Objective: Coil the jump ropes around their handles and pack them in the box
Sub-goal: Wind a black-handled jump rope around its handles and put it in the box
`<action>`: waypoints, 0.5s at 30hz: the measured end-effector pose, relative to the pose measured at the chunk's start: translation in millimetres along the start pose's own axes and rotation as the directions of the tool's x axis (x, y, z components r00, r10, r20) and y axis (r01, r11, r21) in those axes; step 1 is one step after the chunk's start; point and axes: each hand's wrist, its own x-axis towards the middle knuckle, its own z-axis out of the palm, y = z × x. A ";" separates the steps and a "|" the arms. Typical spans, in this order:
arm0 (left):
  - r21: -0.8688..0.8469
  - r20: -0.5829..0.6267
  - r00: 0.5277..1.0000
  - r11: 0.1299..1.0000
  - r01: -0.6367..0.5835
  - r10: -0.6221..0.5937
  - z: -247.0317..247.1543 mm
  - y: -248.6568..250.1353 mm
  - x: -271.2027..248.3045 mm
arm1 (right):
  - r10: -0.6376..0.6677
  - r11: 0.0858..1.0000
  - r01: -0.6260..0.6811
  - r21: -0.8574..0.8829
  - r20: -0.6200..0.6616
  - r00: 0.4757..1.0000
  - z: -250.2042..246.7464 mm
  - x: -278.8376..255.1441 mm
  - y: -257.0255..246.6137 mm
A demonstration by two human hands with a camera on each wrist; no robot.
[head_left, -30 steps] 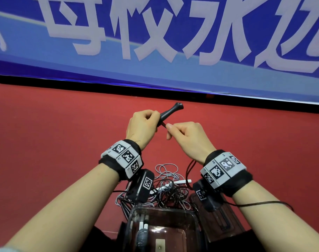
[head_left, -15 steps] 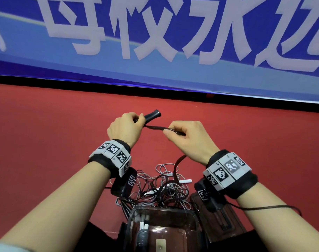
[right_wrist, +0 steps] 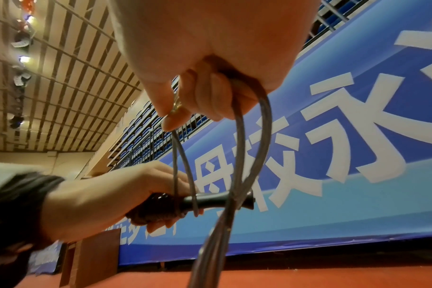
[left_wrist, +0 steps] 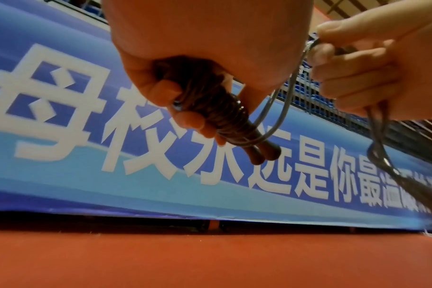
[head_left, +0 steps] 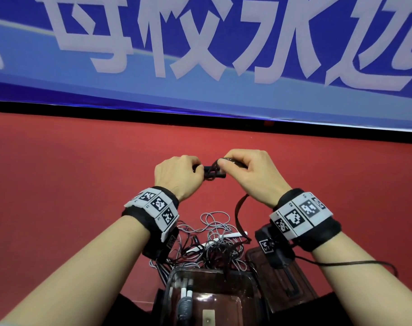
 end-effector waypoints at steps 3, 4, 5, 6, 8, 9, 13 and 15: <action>0.019 0.011 0.994 0.994 -0.106 0.106 -5.1 8.3 -4.4 | 0.017 1.000 -0.015 0.018 -0.104 0.994 -11.9 5.5 11.9; -0.005 0.022 0.991 0.991 -0.135 0.135 -7.0 11.3 -5.8 | 0.029 0.999 -0.024 0.036 -0.131 0.991 -16.0 6.8 16.1; -0.038 0.039 0.986 0.986 -0.162 0.164 -8.7 13.8 -7.3 | 0.042 0.998 -0.035 0.053 -0.140 0.989 -19.4 7.8 20.7; -0.078 0.062 0.979 0.979 -0.188 0.193 -10.3 15.6 -8.6 | 0.054 0.997 -0.046 0.067 -0.133 0.990 -21.5 9.0 25.7; -0.211 0.115 0.962 0.953 -0.219 0.247 -12.8 17.4 -11.0 | 0.071 0.994 -0.063 0.088 -0.097 0.993 -23.7 10.3 30.6; -0.309 0.139 0.955 0.928 -0.208 0.261 -14.0 17.7 -11.9 | 0.081 0.992 -0.073 0.103 -0.077 0.994 -24.2 10.8 32.2; -0.577 0.195 0.935 0.806 -0.135 0.297 -17.8 20.4 -13.5 | 0.157 0.970 -0.153 0.190 -0.005 0.988 -24.4 8.9 36.1; -0.595 0.213 0.920 0.791 -0.144 0.328 -17.3 22.2 -13.9 | 0.201 0.956 -0.203 0.211 0.030 0.979 -23.5 6.9 40.9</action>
